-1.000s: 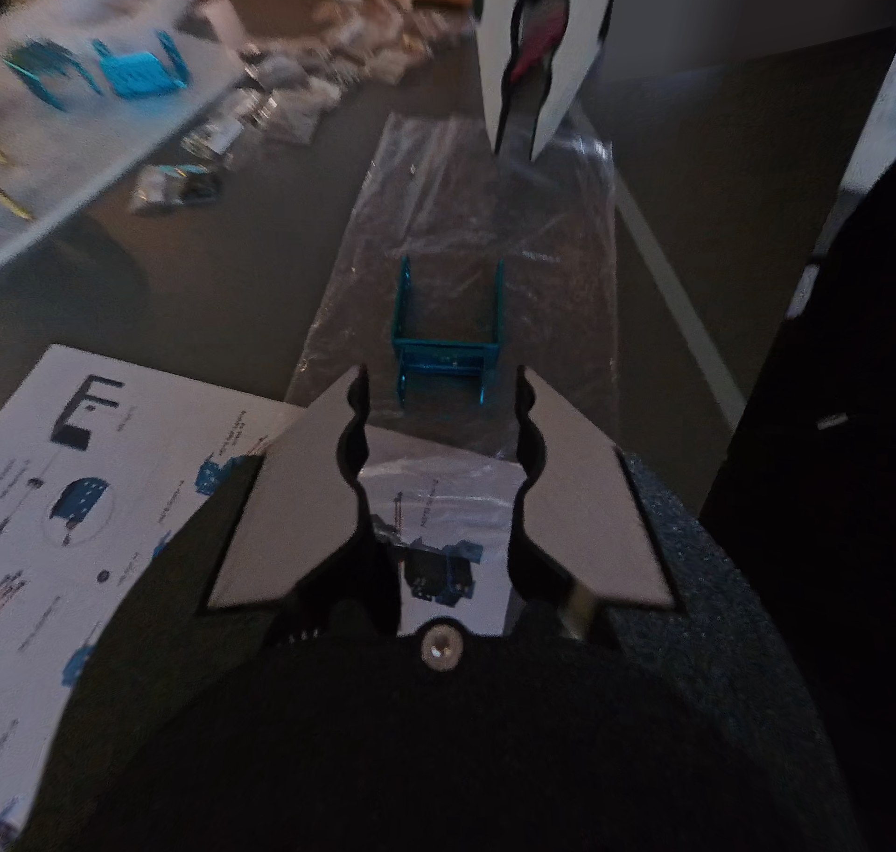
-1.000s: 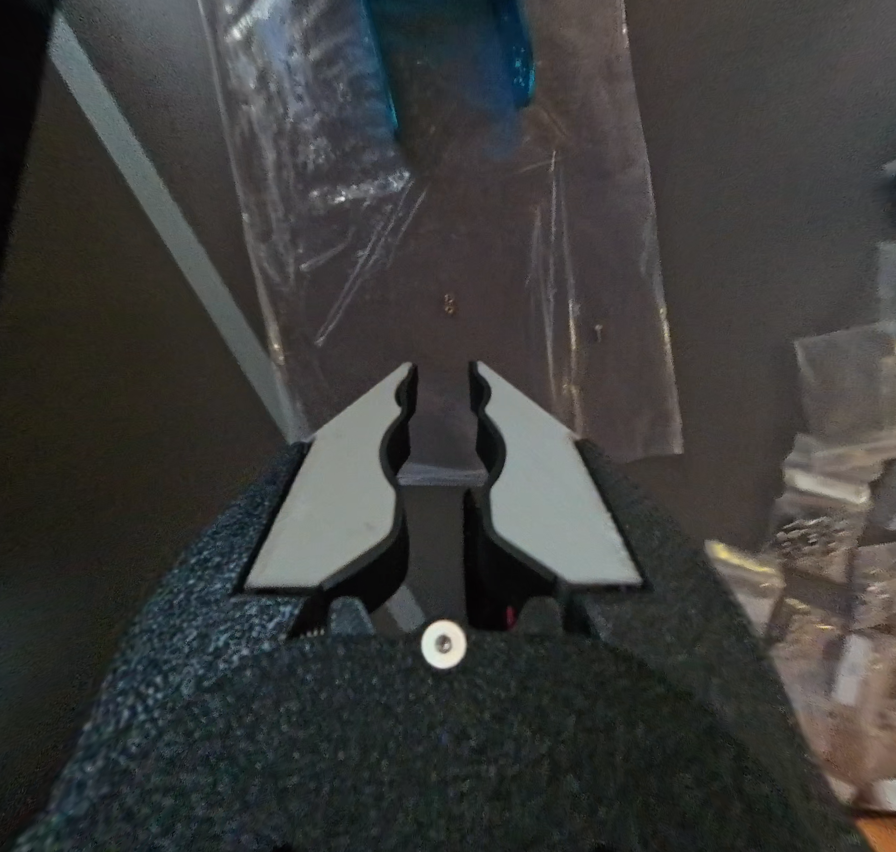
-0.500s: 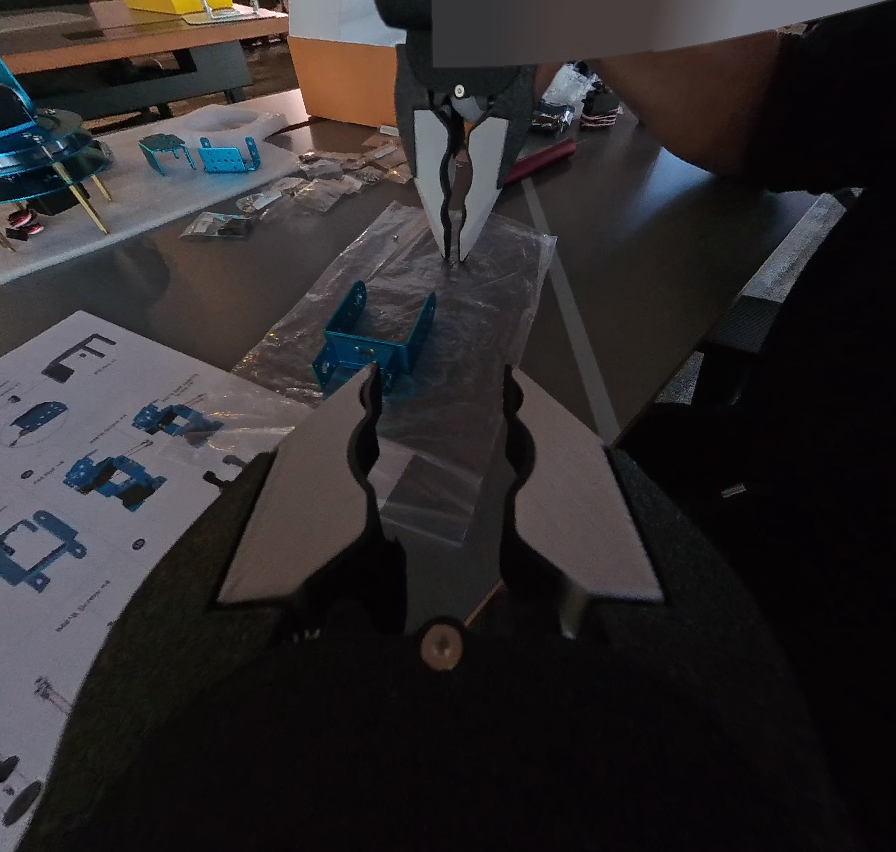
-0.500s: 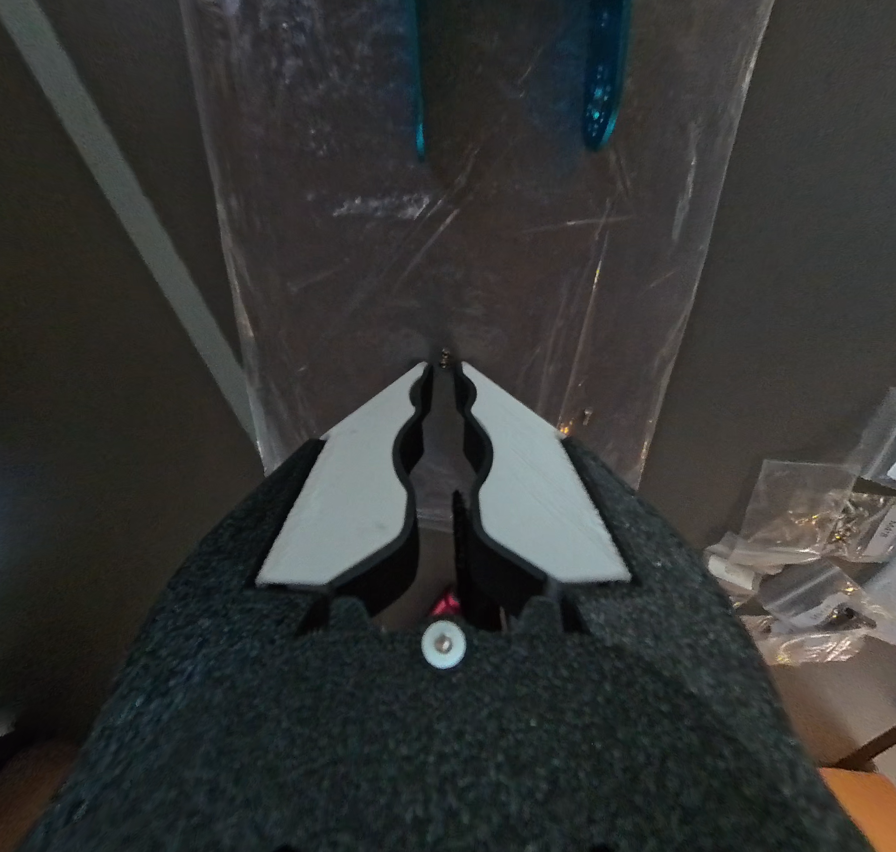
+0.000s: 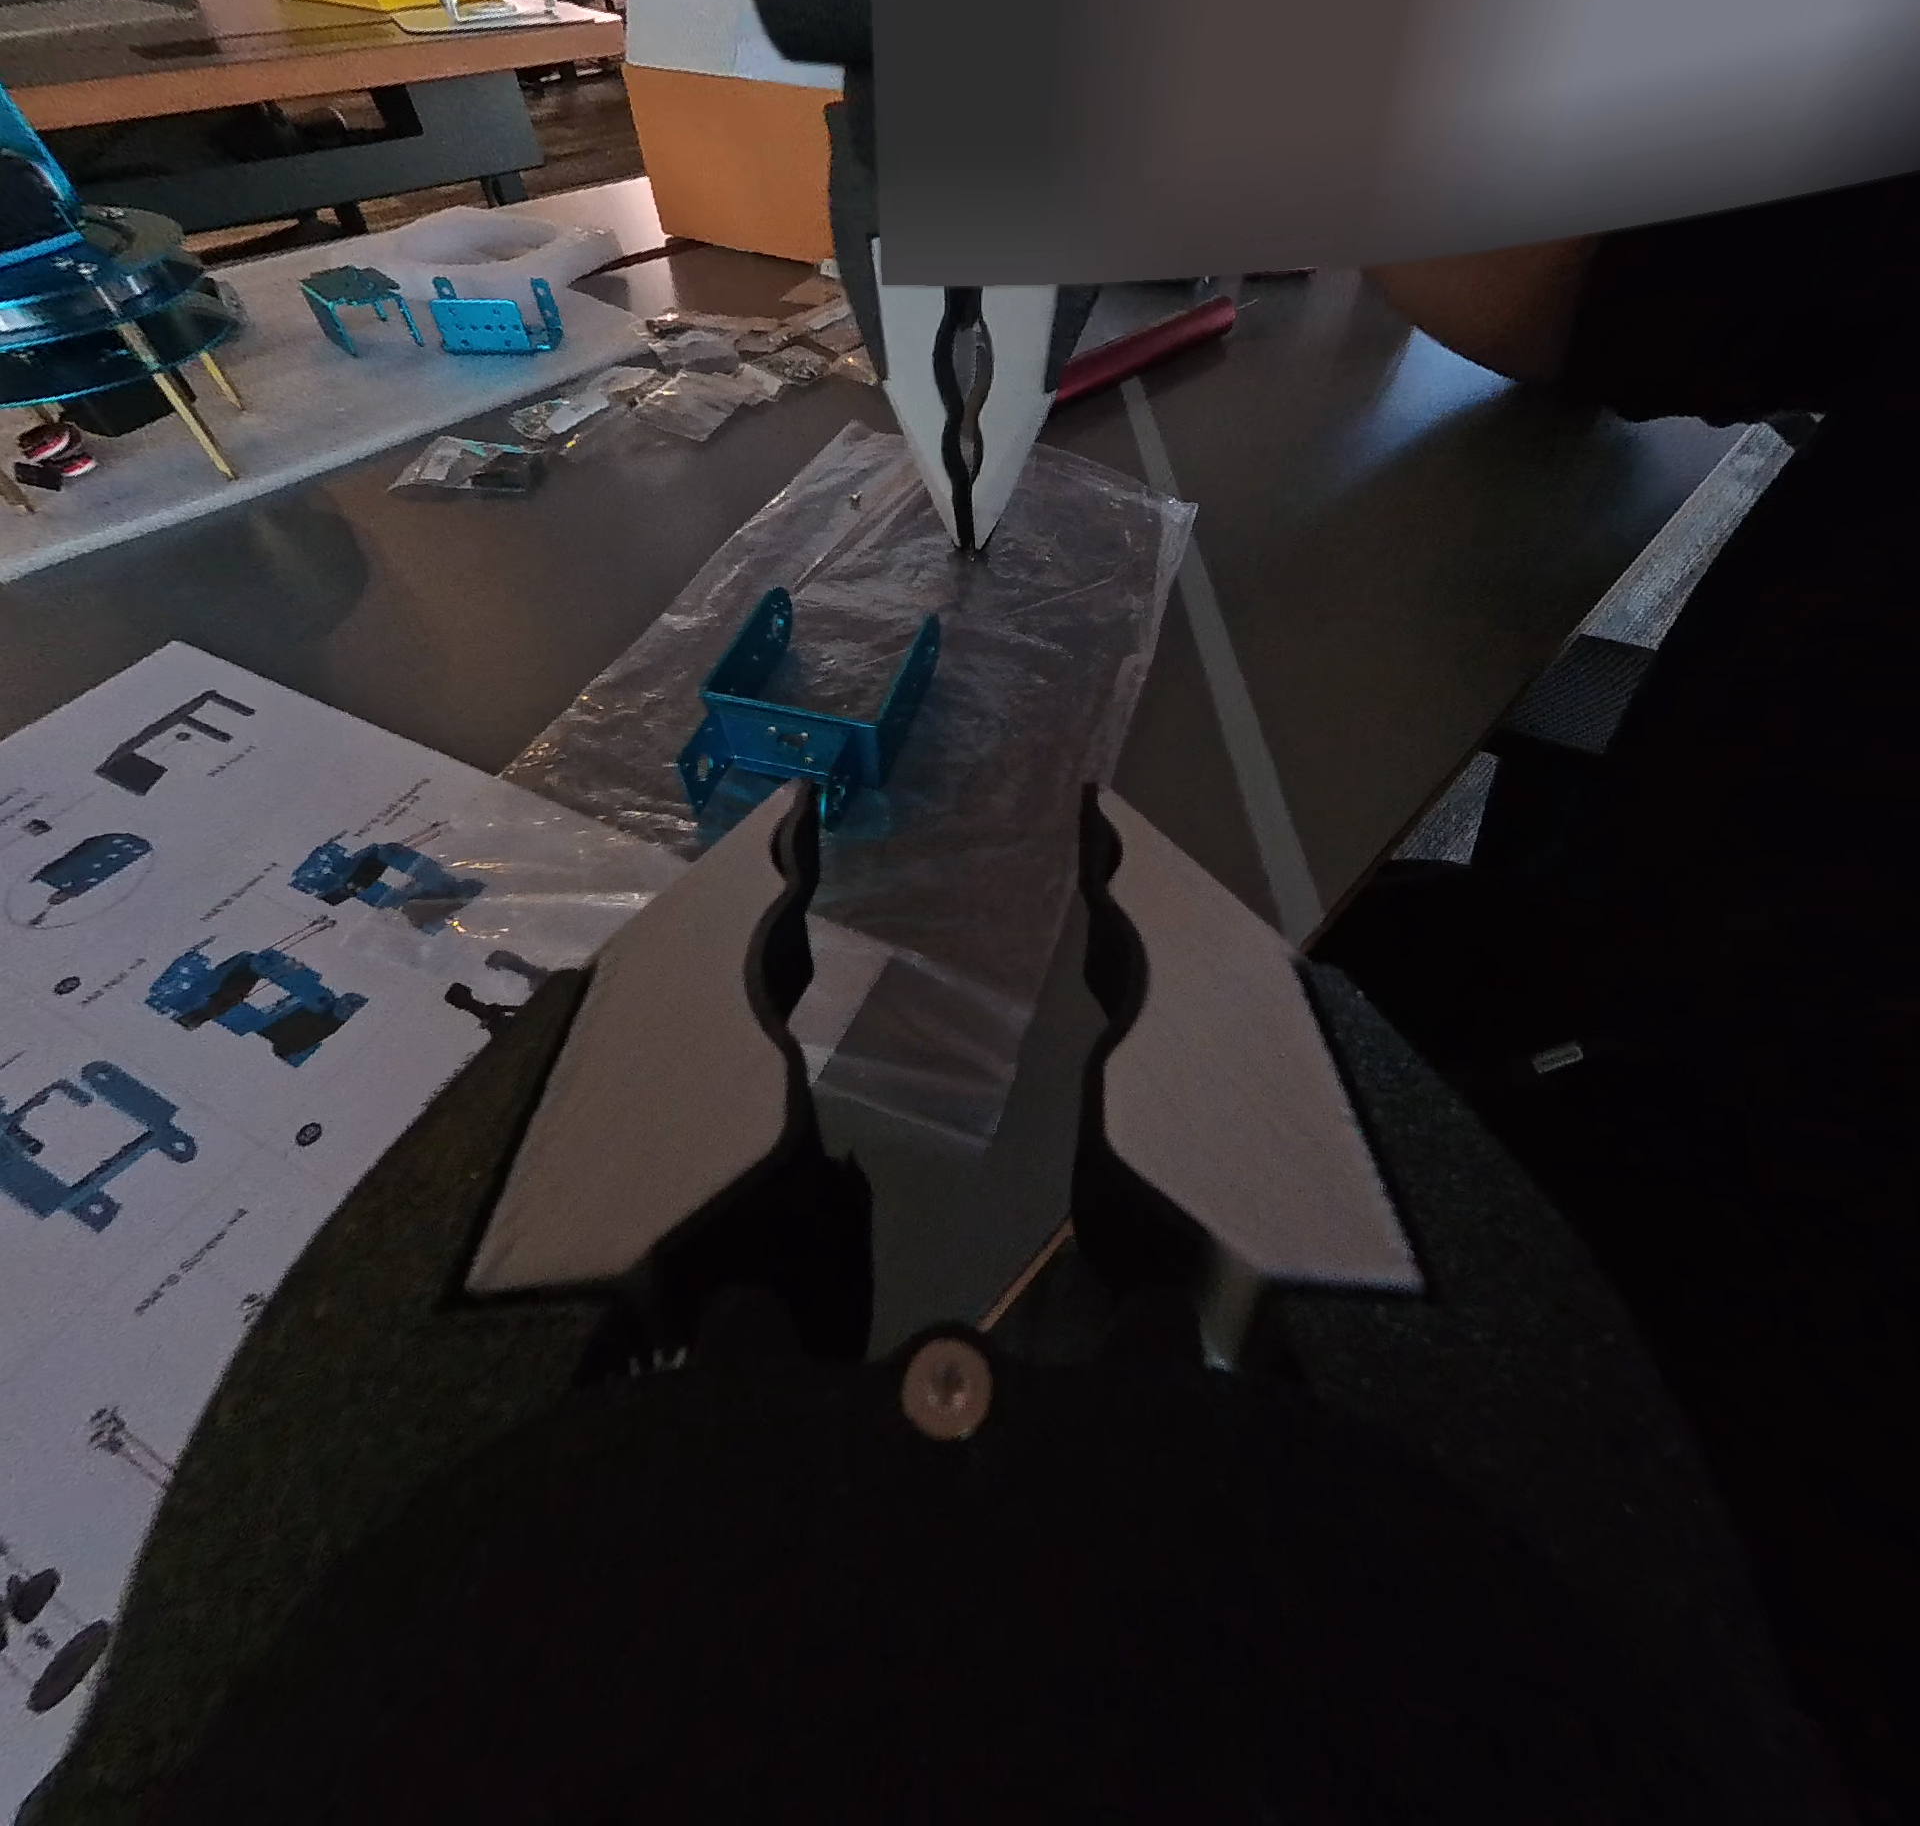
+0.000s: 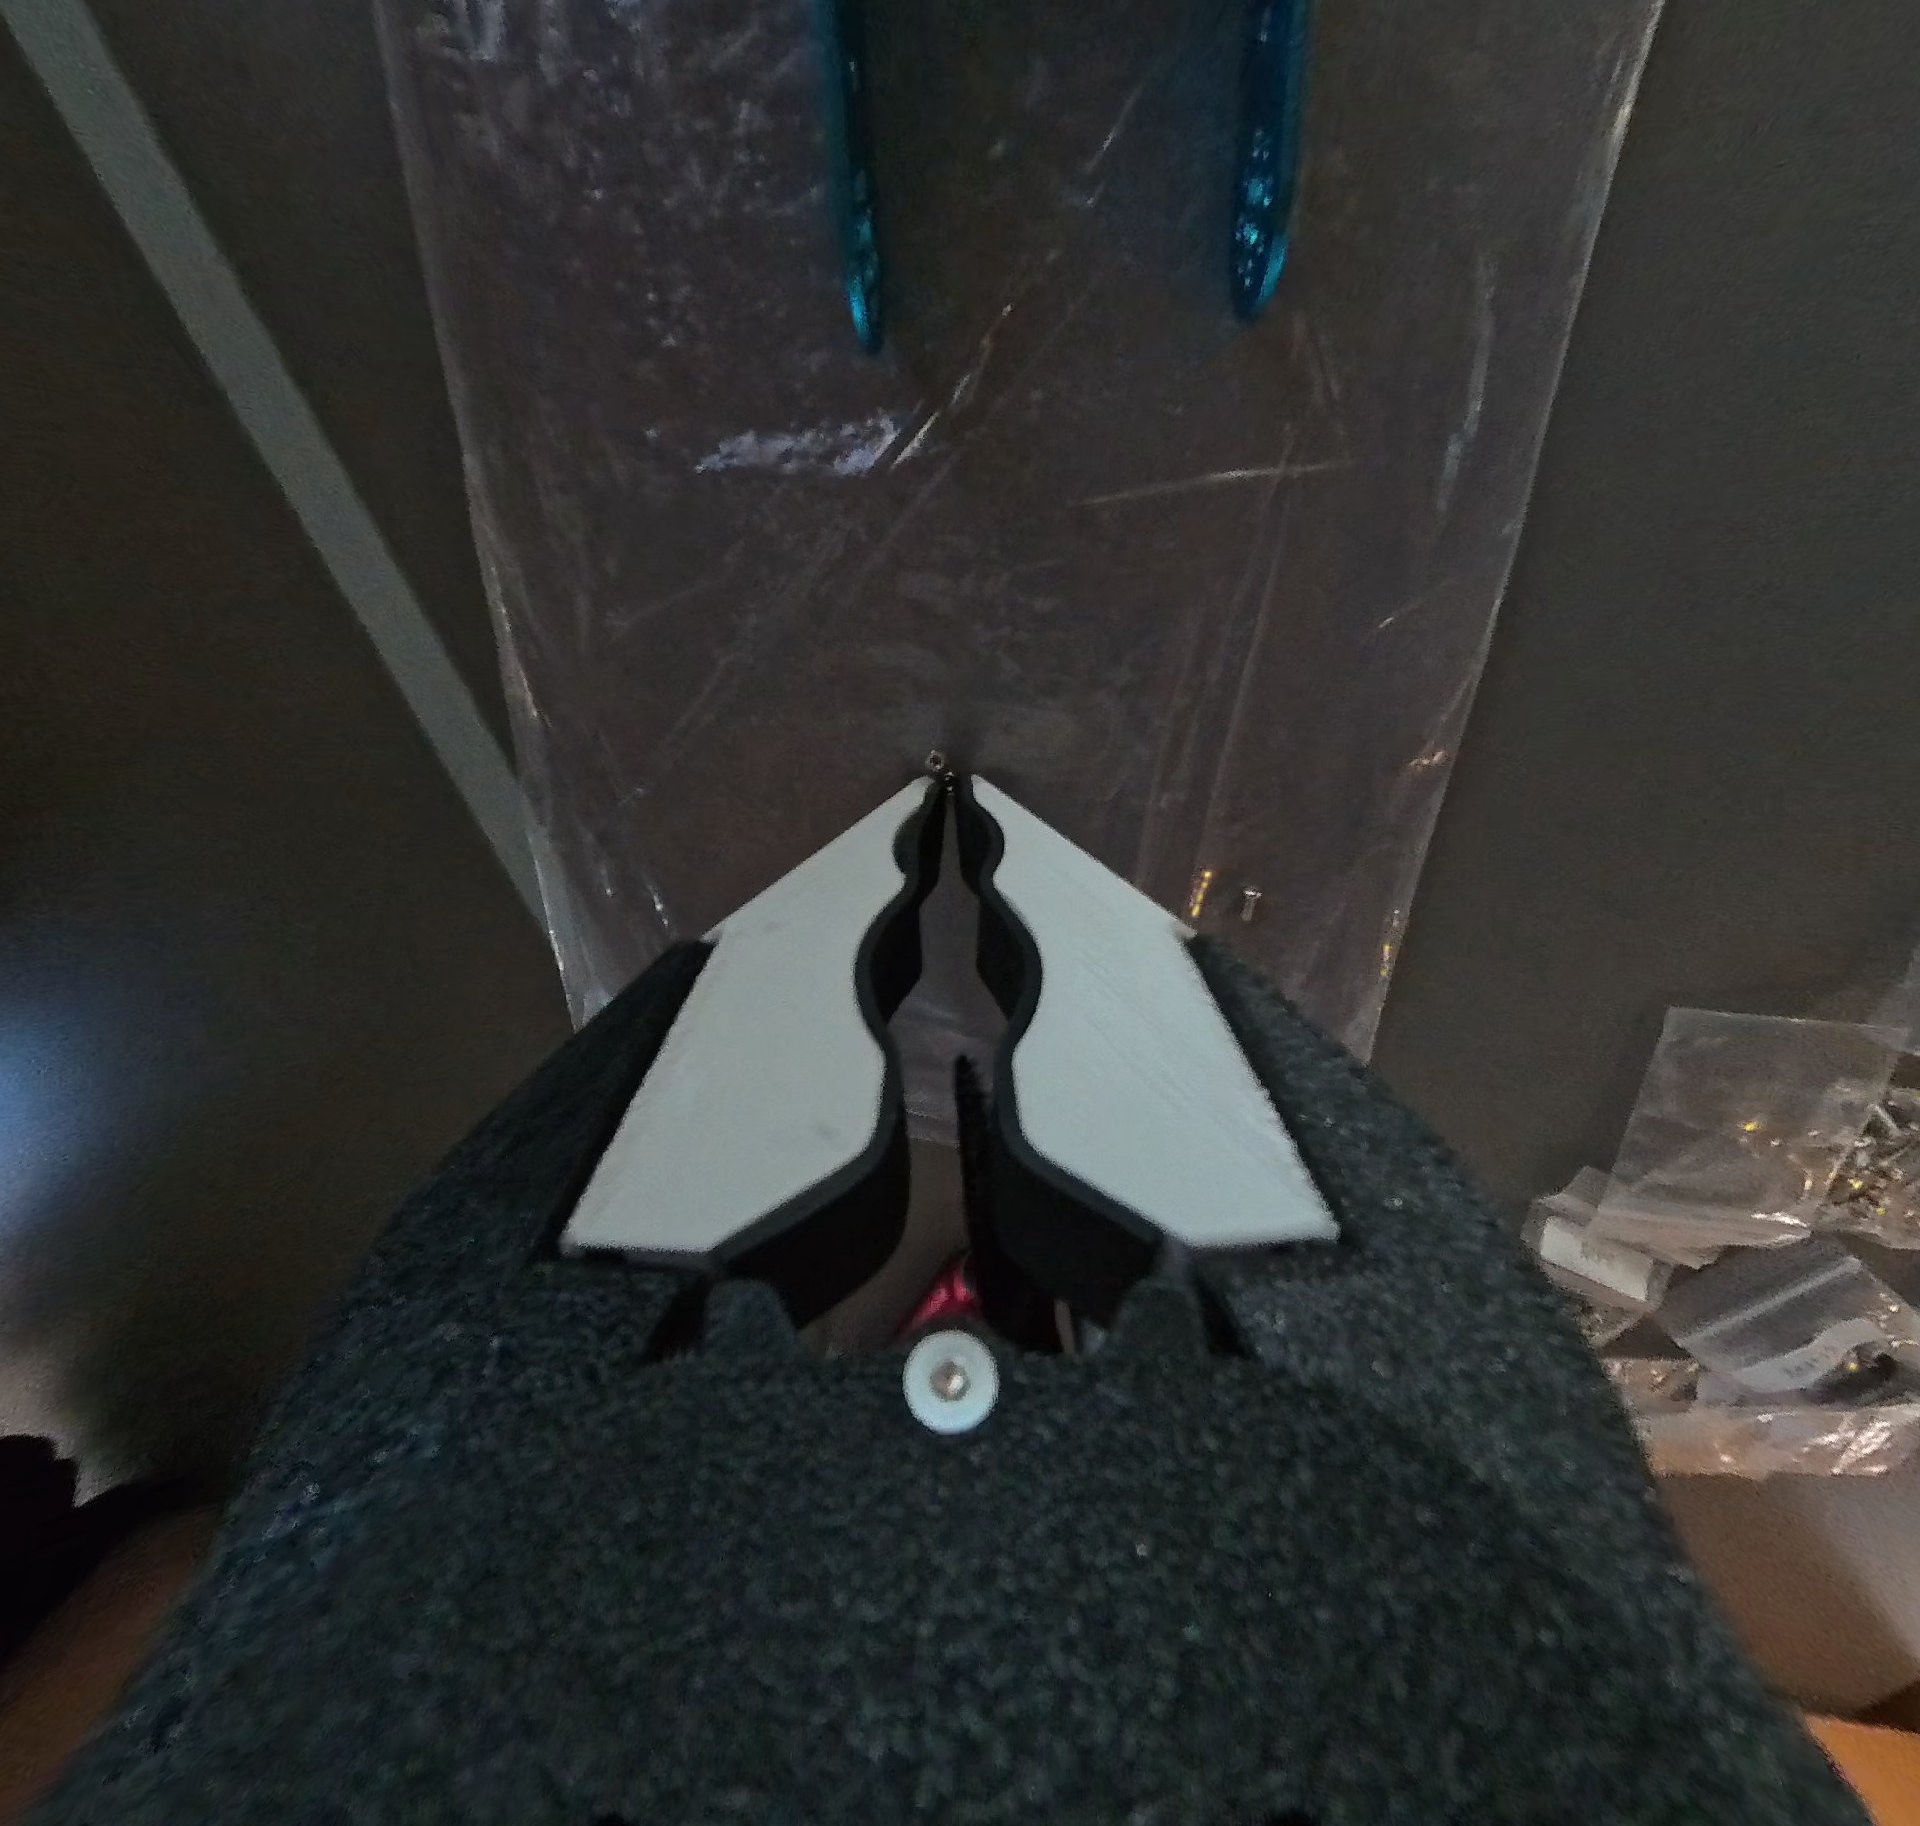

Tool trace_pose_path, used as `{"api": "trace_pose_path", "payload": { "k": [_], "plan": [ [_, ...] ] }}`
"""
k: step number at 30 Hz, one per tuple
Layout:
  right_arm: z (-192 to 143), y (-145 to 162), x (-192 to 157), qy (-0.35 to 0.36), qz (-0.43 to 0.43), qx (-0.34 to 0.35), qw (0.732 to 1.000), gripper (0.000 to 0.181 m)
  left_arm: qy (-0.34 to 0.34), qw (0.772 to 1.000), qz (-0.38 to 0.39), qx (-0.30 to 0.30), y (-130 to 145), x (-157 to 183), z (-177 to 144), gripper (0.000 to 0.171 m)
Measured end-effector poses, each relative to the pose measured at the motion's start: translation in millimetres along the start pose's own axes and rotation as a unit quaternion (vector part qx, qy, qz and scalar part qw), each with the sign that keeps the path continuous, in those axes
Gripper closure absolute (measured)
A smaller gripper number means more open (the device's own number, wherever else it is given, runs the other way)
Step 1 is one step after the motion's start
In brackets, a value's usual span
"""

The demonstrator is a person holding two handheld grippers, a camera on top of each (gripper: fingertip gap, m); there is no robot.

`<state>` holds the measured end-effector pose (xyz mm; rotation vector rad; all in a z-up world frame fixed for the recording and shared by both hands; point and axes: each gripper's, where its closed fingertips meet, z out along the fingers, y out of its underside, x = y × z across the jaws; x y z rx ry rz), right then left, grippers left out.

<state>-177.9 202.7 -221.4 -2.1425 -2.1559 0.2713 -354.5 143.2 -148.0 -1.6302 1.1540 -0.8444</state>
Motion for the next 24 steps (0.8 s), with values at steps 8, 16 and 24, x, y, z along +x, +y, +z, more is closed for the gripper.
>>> {"api": "trace_pose_path", "payload": {
  "k": [8, 16, 24],
  "plan": [
    [-0.9, 1.9, 1.9, -0.002, -0.009, 0.057, 0.998, 0.181, -0.018, 0.999, -0.004, -0.039, 13.5, -14.0, 13.9, 0.123],
    [-4.9, -3.6, -3.5, 0.012, -0.019, 0.032, 0.999, 0.179, 0.003, 0.998, -0.006, -0.058, 15.1, -15.4, 27.8, 0.123],
    [0.6, -0.7, -2.1, 0.001, -0.011, 0.005, 1.0, 0.178, 0.005, 0.998, -0.017, -0.061, 21.0, -17.9, 26.2, 0.123]
  ]
}}
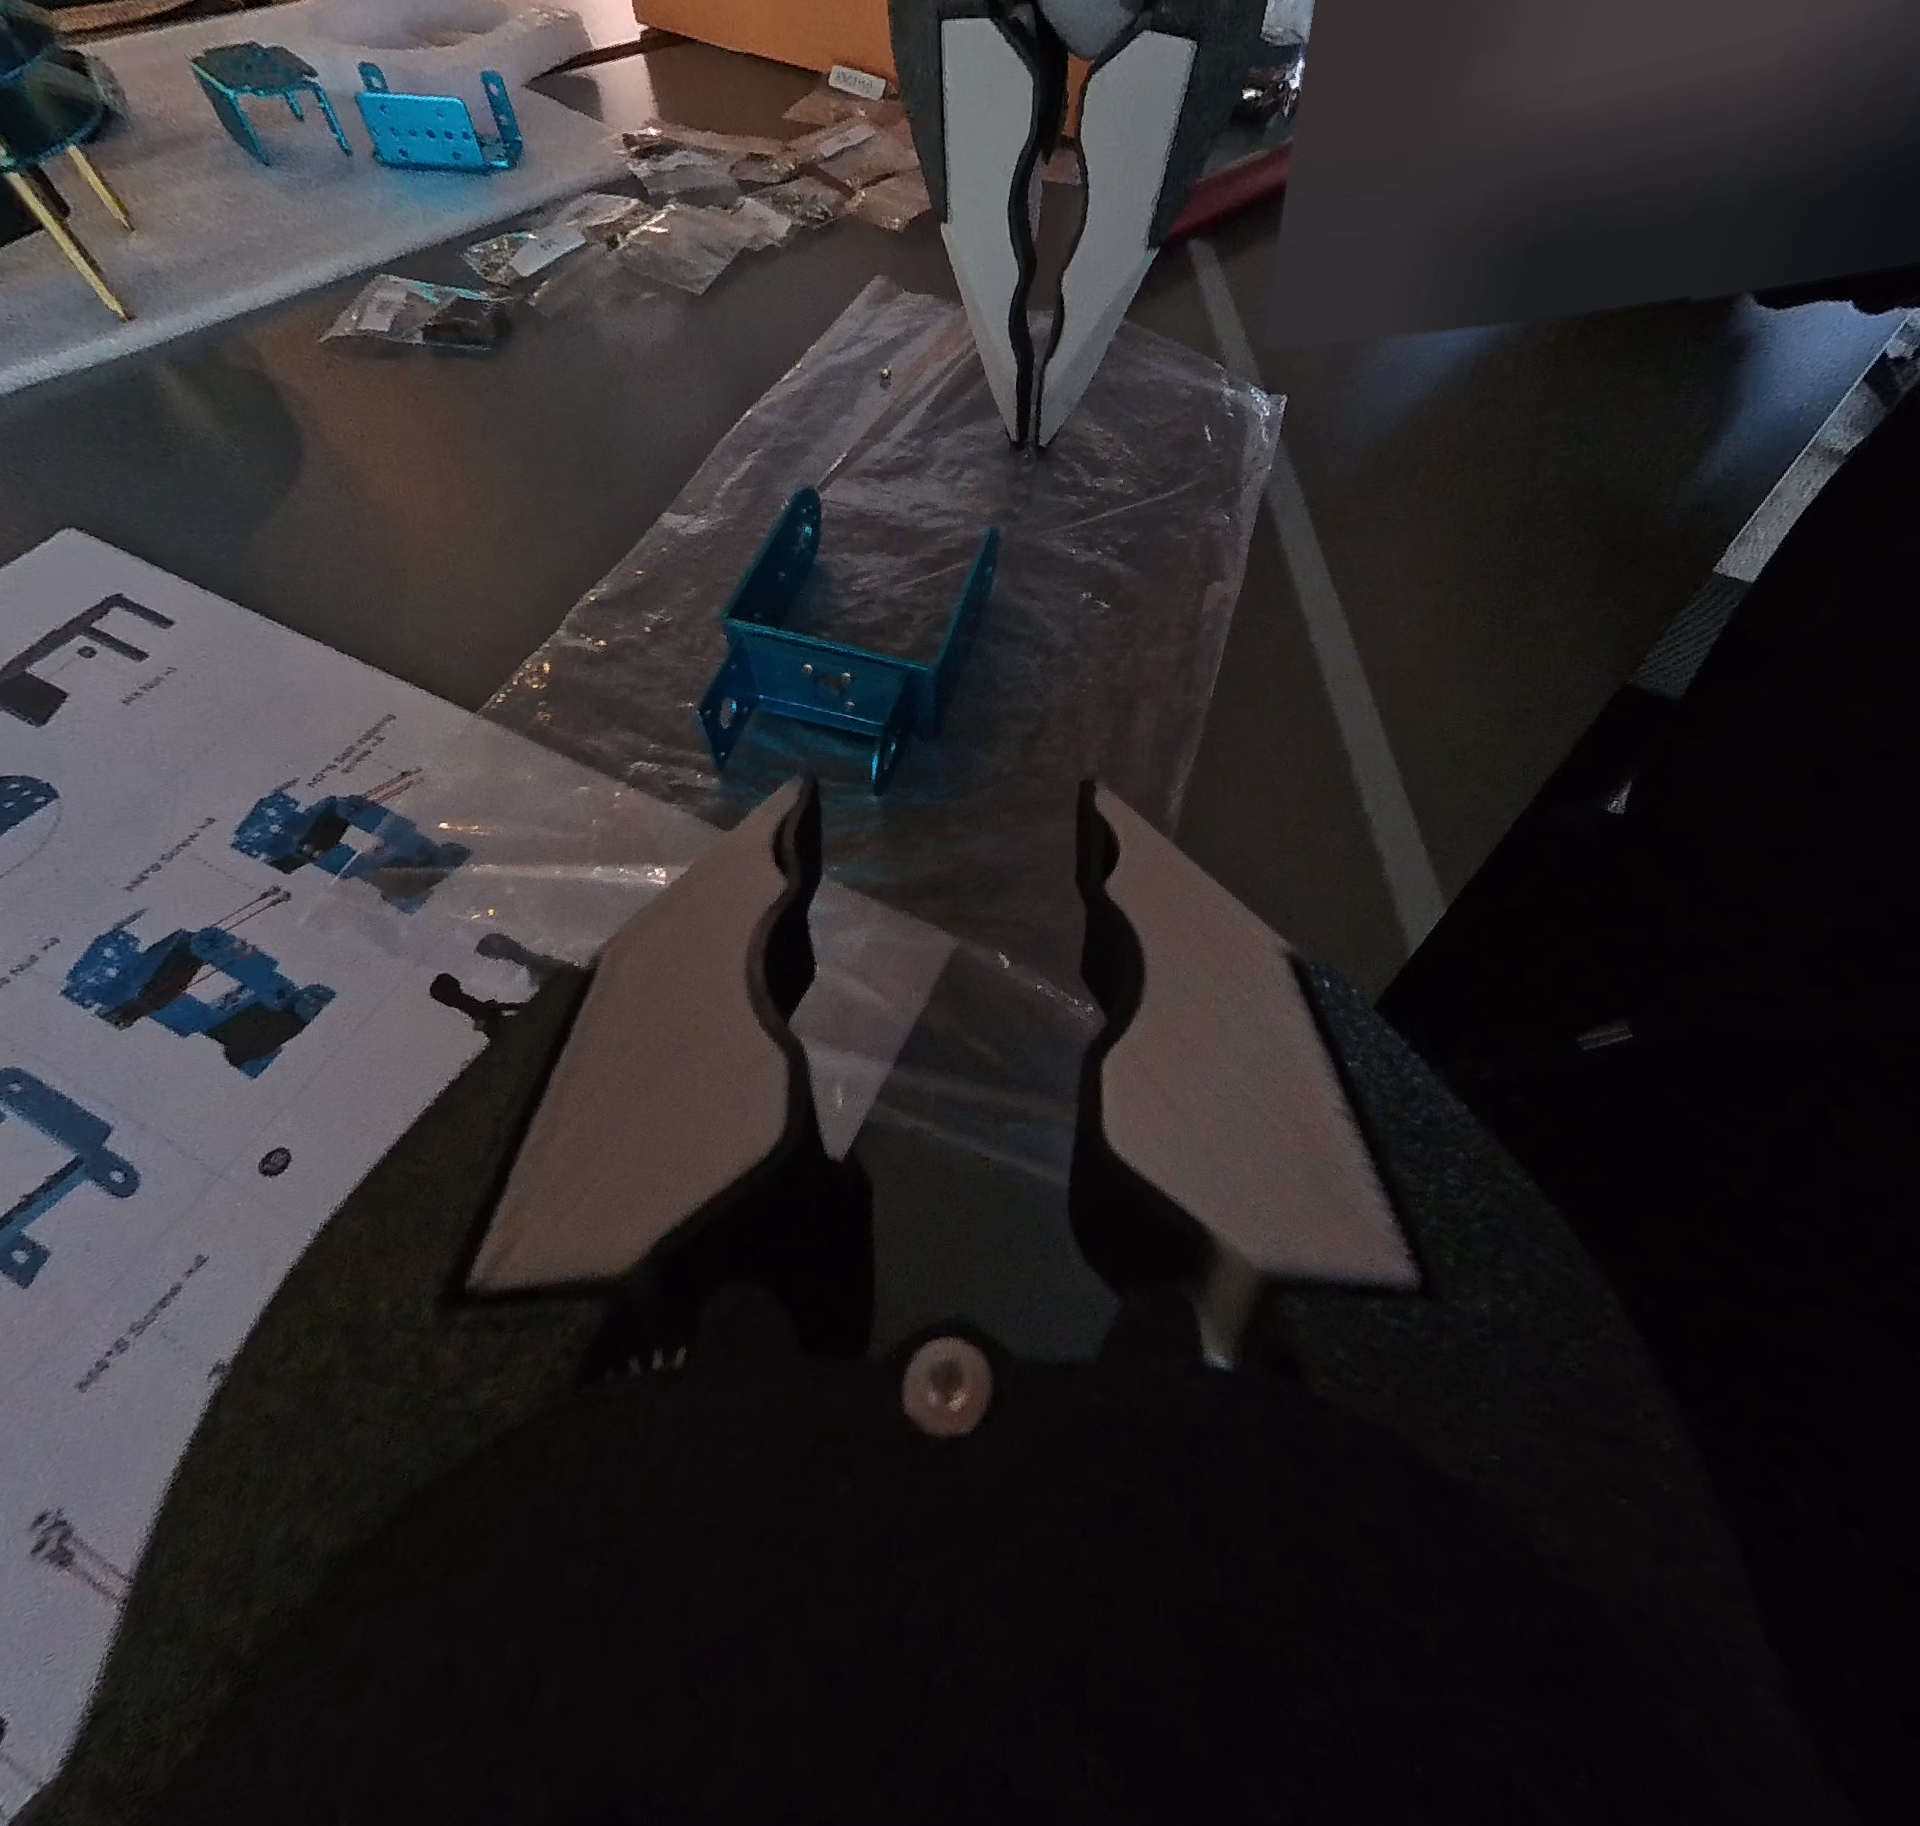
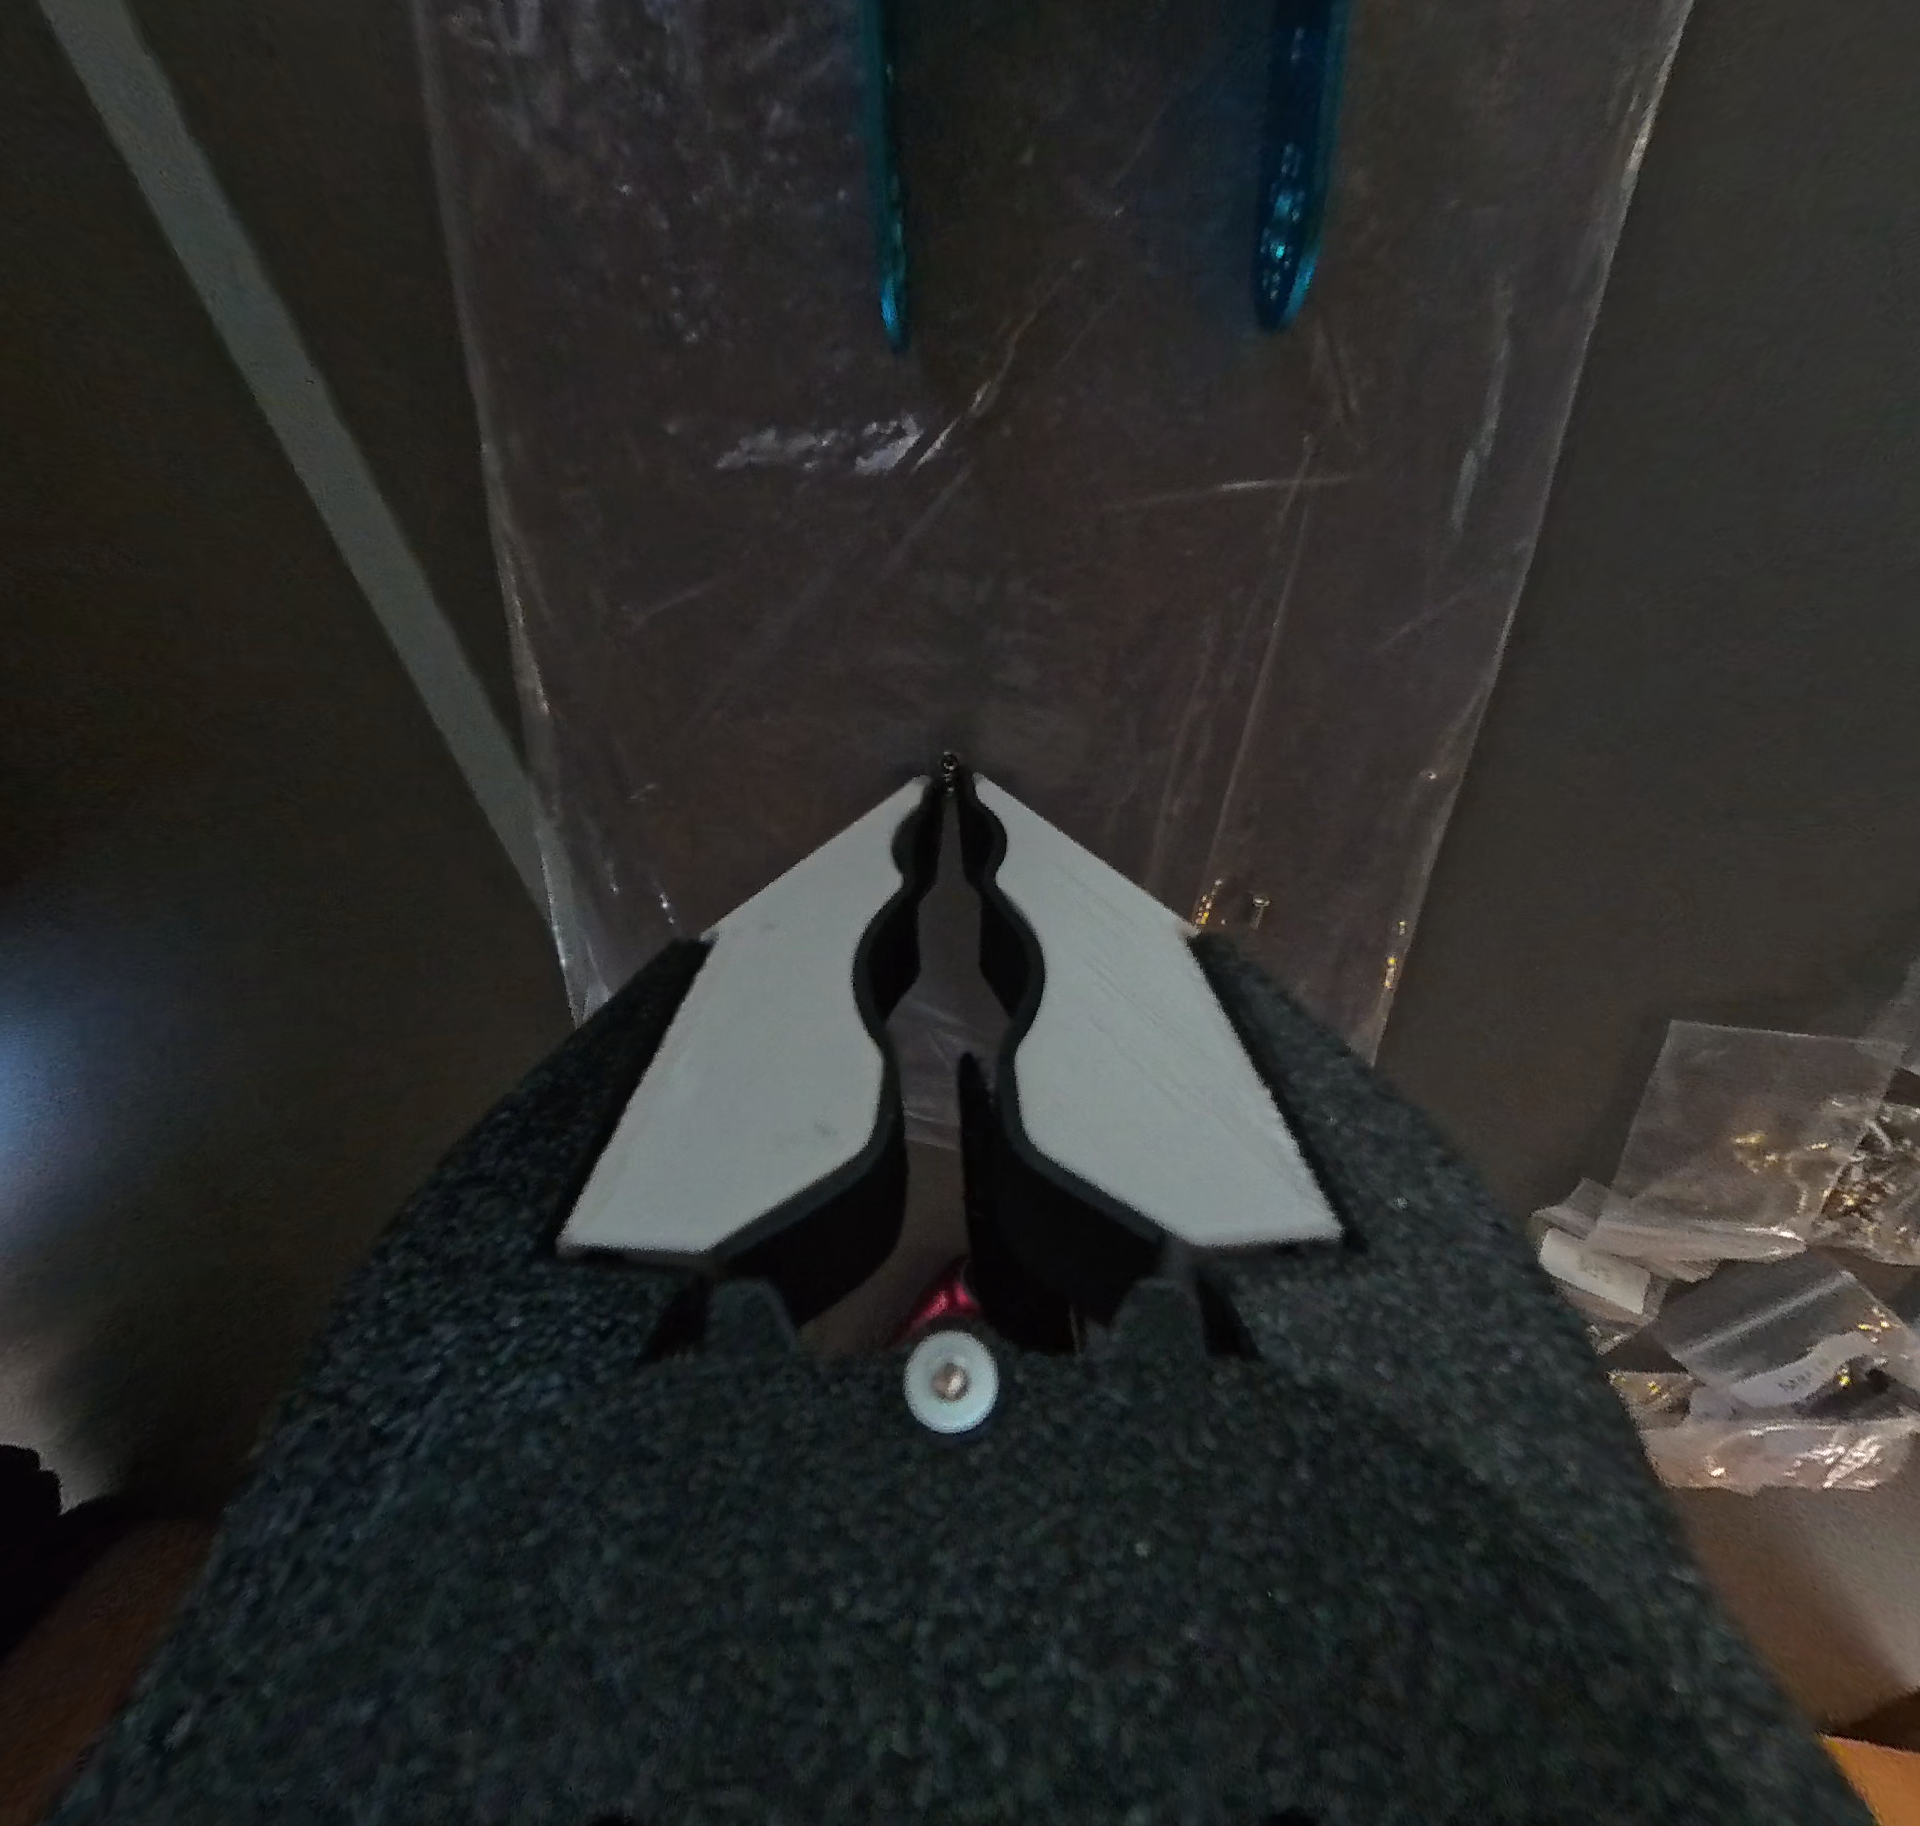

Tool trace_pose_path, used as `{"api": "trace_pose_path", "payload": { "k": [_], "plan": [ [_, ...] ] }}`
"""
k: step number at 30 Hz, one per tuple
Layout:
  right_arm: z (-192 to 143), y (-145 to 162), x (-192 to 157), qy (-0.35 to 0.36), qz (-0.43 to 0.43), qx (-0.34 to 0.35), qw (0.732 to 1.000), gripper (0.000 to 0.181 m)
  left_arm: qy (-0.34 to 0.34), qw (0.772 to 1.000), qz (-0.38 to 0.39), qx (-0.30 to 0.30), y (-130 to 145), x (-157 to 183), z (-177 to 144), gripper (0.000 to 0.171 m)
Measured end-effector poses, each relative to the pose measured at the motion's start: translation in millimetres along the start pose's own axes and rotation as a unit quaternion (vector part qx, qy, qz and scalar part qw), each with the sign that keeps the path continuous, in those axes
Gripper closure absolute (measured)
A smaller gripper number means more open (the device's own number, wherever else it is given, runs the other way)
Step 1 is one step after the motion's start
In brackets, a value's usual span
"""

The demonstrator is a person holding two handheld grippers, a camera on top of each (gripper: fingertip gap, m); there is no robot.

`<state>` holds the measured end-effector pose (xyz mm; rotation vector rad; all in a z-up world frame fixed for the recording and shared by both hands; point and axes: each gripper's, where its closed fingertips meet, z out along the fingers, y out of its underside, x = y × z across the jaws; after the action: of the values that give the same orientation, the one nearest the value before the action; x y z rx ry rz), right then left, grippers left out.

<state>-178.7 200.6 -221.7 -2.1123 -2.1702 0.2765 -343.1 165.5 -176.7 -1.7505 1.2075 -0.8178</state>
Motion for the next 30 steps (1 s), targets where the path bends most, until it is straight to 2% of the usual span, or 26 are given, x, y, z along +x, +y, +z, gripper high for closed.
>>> {"api": "trace_pose_path", "payload": {
  "k": [9, 22, 25, 30],
  "plan": [
    [0.4, -1.9, -0.6, -0.04, 0.01, 0.026, 0.999, 0.179, 0.009, 1.0, 0.007, -0.003, 0.2, 6.6, 1.8, 0.123],
    [-14.1, -7.1, -0.5, -0.017, -0.028, 0.091, 0.995, 0.181, 0.007, 1.0, -0.007, -0.014, -5.1, 1.4, 11.0, 0.122],
    [-10.4, -5.3, -0.9, 0.001, -0.025, 0.064, 0.998, 0.181, 0.006, 1.0, -0.012, -0.018, -4.9, -2.5, 14.2, 0.121],
    [-2.7, -2.6, -2.2, 0.005, -0.013, 0.003, 1.0, 0.17, 0.006, 1.0, -0.015, -0.02, -5.2, -2.2, 13.8, 0.121]
  ]
}}
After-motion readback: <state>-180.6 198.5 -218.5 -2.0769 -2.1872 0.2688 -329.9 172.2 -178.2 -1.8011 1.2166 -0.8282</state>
